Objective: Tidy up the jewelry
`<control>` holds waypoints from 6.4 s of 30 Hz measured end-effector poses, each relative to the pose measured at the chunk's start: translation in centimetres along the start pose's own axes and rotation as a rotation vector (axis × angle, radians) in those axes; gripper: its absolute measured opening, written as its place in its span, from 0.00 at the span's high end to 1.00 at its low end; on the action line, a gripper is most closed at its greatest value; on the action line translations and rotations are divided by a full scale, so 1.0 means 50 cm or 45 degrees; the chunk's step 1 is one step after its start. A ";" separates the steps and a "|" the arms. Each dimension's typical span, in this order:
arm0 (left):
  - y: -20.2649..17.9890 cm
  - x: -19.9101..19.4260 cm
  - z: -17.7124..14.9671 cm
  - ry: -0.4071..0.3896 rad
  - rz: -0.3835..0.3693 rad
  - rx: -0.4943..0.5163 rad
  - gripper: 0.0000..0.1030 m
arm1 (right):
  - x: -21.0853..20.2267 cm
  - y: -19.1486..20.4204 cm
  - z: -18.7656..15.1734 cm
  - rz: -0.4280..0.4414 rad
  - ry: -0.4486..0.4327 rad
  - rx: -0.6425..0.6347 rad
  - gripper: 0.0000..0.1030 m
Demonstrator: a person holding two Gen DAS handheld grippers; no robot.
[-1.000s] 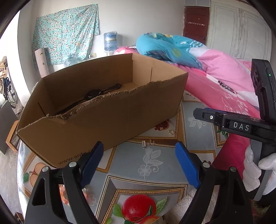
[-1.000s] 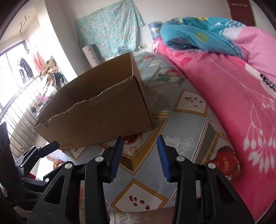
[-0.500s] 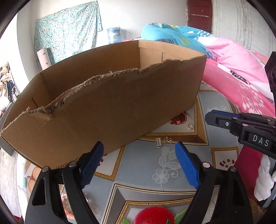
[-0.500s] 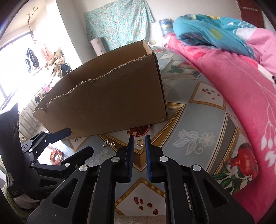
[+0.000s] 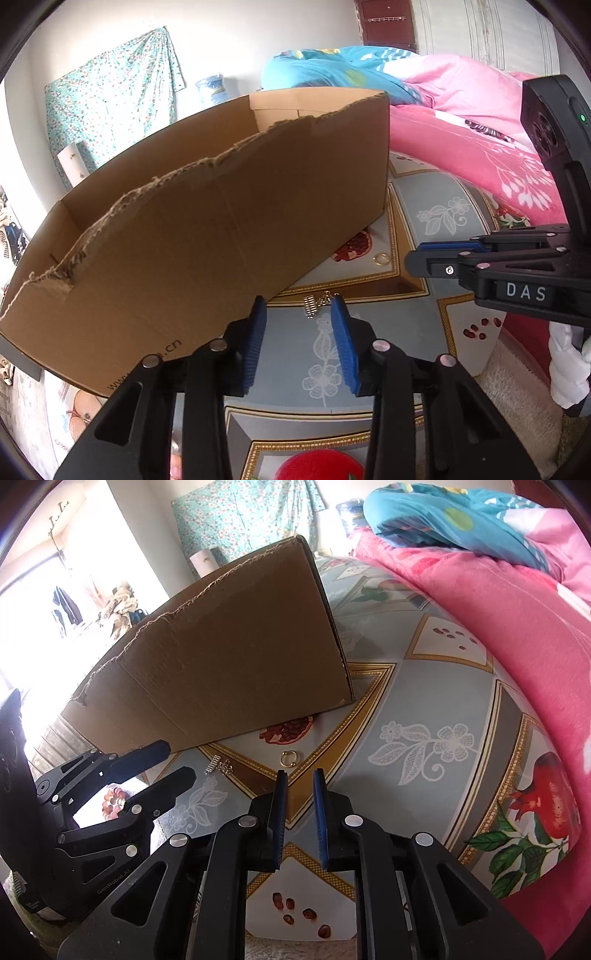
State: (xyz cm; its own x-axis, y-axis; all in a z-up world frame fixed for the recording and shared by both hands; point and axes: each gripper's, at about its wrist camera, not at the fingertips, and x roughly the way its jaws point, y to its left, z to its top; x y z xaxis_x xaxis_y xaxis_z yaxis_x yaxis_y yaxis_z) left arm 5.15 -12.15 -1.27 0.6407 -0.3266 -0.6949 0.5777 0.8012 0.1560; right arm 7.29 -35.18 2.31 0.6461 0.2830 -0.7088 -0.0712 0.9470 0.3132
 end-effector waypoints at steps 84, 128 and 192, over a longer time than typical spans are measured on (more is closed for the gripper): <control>0.037 -0.002 -0.043 0.034 -0.106 -0.173 0.86 | 0.016 0.119 0.036 0.080 0.081 -0.389 1.00; -0.024 -0.025 -0.034 0.067 -0.105 -0.062 1.00 | -0.108 0.071 0.031 0.154 -0.156 -0.259 1.00; 0.005 0.006 -0.005 0.073 -0.106 -0.136 0.90 | -0.095 0.078 0.031 0.155 -0.150 -0.216 1.00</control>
State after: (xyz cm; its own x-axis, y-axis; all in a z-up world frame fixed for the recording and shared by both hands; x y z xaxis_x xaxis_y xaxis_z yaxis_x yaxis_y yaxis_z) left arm 5.36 -11.93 -1.58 0.5609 -0.3677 -0.7417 0.5688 0.8222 0.0226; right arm 5.13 -33.04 7.88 0.7082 0.3865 -0.5908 -0.2743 0.9217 0.2742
